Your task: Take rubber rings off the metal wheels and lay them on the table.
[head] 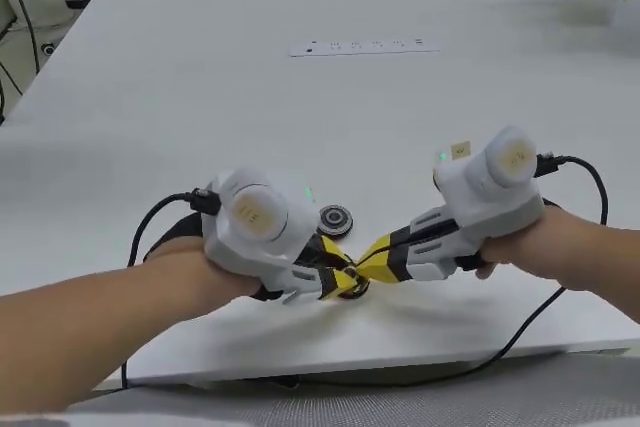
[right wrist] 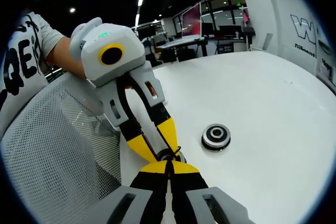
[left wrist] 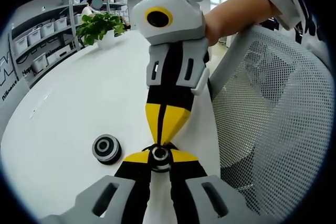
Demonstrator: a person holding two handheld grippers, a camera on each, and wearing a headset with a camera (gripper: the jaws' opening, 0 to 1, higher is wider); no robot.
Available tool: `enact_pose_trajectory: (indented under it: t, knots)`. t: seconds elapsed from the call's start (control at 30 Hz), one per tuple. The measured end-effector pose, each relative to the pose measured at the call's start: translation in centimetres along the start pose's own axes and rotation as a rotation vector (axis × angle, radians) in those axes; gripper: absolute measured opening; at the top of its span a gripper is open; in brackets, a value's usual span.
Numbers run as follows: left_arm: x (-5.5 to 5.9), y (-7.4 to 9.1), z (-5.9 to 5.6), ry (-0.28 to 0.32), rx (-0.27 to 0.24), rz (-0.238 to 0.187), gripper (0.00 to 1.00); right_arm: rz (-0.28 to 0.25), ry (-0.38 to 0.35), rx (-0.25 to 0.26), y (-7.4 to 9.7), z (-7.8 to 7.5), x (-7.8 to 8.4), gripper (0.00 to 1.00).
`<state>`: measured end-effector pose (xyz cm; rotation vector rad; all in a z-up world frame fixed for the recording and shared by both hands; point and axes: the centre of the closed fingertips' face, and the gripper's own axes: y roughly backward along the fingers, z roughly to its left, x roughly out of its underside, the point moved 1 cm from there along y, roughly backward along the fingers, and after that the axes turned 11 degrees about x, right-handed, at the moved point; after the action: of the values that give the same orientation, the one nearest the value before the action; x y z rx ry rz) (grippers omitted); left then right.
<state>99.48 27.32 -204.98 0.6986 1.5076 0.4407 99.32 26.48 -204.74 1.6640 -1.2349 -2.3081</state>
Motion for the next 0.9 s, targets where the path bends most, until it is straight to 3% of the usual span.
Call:
enact_pose_trajectory:
  t: [0.47,0.6,0.9]
  knots:
    - [-0.4,0.5,0.0,-0.015,0.02,0.008,0.16,-0.026,-0.021,0.002,0.3,-0.2,-0.7,0.0]
    - [-1.1,1.1,-0.3,-0.011,0.025,-0.021,0.23,-0.041,-0.026,0.004,0.5,-0.3,-1.2,0.0]
    - [-1.4,2.8,-0.8,-0.006,0.025,-0.056,0.27,-0.067,-0.033,0.008,1.0,-0.3,-2.1,0.0]
